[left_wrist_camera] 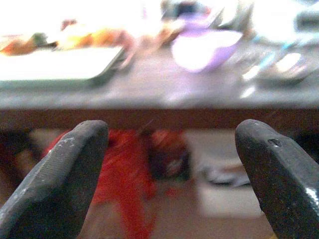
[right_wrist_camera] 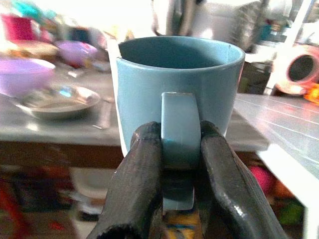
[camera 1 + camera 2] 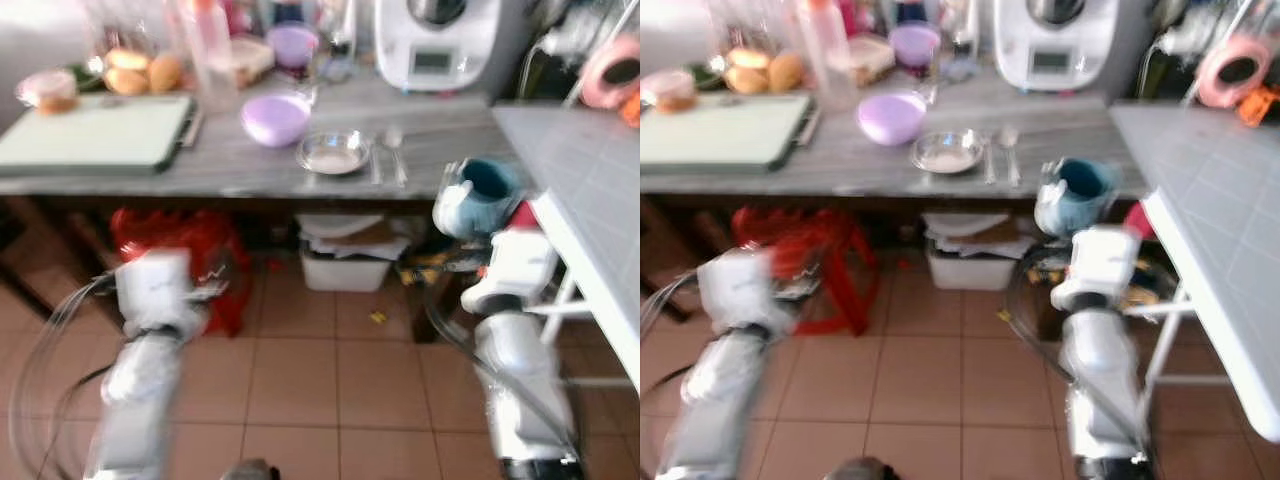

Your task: Setting the table

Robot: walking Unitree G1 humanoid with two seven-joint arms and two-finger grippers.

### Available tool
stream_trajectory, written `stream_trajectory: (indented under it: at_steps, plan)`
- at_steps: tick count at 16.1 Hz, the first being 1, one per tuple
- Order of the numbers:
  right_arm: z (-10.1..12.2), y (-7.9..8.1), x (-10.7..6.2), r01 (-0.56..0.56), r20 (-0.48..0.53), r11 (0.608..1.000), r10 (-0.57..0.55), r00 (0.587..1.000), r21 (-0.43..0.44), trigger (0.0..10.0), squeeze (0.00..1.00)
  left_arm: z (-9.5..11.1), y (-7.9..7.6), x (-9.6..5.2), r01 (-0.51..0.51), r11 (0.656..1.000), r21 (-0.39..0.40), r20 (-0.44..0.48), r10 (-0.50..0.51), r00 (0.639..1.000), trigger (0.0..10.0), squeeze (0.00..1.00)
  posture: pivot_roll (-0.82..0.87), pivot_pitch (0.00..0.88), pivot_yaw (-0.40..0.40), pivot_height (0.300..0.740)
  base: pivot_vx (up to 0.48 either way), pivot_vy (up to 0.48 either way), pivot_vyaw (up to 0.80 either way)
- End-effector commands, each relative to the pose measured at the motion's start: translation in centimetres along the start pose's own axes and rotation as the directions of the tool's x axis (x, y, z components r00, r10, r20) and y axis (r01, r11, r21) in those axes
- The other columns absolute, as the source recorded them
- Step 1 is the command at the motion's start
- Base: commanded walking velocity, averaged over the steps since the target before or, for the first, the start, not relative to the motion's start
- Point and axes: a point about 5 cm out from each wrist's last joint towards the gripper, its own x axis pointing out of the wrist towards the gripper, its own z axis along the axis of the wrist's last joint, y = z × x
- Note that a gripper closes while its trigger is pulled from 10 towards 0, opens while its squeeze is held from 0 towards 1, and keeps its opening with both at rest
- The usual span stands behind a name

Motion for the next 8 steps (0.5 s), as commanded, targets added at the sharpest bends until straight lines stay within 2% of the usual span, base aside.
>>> stream_trajectory:
  at_steps: [1,6,8]
  plan:
    - [0.1,-1.2,-0.4,0.039,-0.008,0.999,-0.040,0.999,-0.021,10.0,0.00,0.4,-0.7,0.0,0.023,1.000,-0.012,0.015,-0.023,1.000,10.0,0.00,-0.03,0.000,0.031,0.740,0.360,0.000,0.00]
    - [-0.5,-1.1,-2.1,0.056,-0.053,0.998,-0.057,0.997,-0.021,10.0,0.00,-0.1,0.1,-1.3,0.020,1.000,0.007,-0.027,-0.020,0.999,10.0,0.00,-0.03,0.000,0.031,0.740,0.334,0.000,0.00]
    - [-0.3,-0.6,-1.8,0.029,-0.041,0.999,-0.031,0.999,-0.043,10.0,0.00,0.1,-0.1,-0.9,0.031,1.000,0.002,-0.020,-0.031,0.999,10.0,0.00,-0.03,0.000,0.031,0.740,0.289,0.000,0.00]
